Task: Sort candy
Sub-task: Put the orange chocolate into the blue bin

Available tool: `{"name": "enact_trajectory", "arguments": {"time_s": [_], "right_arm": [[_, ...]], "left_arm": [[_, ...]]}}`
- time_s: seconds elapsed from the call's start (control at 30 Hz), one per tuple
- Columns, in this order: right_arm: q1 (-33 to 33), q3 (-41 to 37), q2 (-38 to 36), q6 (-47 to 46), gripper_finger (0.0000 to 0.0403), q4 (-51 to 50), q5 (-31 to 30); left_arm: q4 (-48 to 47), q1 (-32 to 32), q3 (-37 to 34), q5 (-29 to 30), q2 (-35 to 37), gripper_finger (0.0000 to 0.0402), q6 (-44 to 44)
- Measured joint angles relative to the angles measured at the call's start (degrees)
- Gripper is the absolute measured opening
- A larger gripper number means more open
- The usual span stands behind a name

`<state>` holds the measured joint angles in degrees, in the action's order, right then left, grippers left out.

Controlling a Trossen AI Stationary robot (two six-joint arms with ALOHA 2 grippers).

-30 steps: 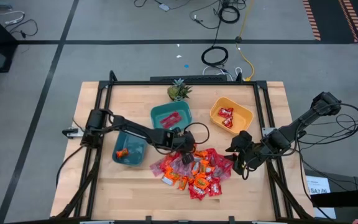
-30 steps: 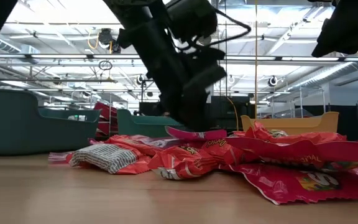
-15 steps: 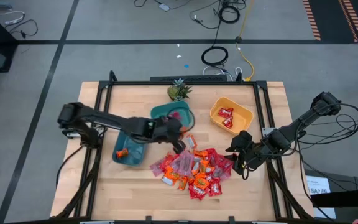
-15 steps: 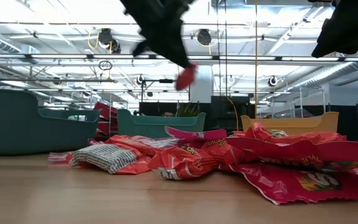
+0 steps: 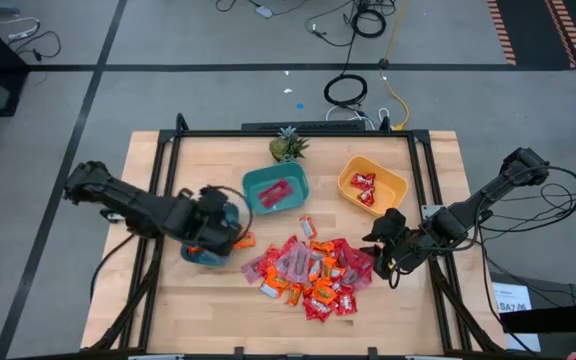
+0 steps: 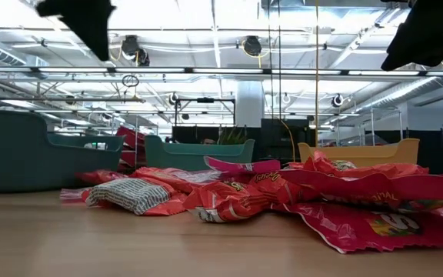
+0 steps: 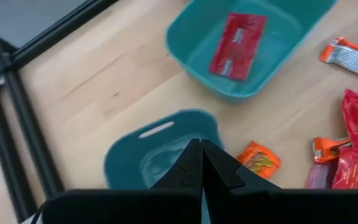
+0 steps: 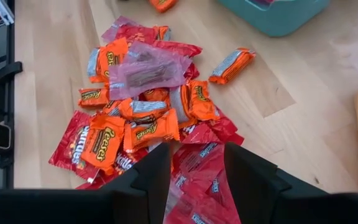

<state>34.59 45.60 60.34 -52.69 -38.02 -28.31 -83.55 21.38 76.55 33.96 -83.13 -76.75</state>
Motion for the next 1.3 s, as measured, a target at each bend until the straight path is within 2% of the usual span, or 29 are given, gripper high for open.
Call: {"name": "enact_trajectory", "arguments": {"time_s": [0.17, 0.33, 1.17, 1.3], "right_arm": [[0.0, 0.0, 0.0, 0.5, 0.0141, 0.0, -0.3], [0.0, 0.0, 0.0, 0.9, 0.0141, 0.0, -0.3], [0.0, 0.0, 0.0, 0.5, 0.0141, 0.1, -0.1], [0.0, 0.0, 0.0, 0.5, 0.0141, 0.1, -0.1]], "left_arm": [[-2.4, 3.4, 0.0, 1.2, 1.5, 0.0002, -6.6], [-2.4, 4.7, 0.0, 1.2, 1.7, 0.0002, -8.5], [0.3, 5.4, 0.0, 0.8, 1.7, 0.0001, -8.2], [1.6, 5.3, 0.0, 0.8, 1.7, 0.0005, -5.2]]}}
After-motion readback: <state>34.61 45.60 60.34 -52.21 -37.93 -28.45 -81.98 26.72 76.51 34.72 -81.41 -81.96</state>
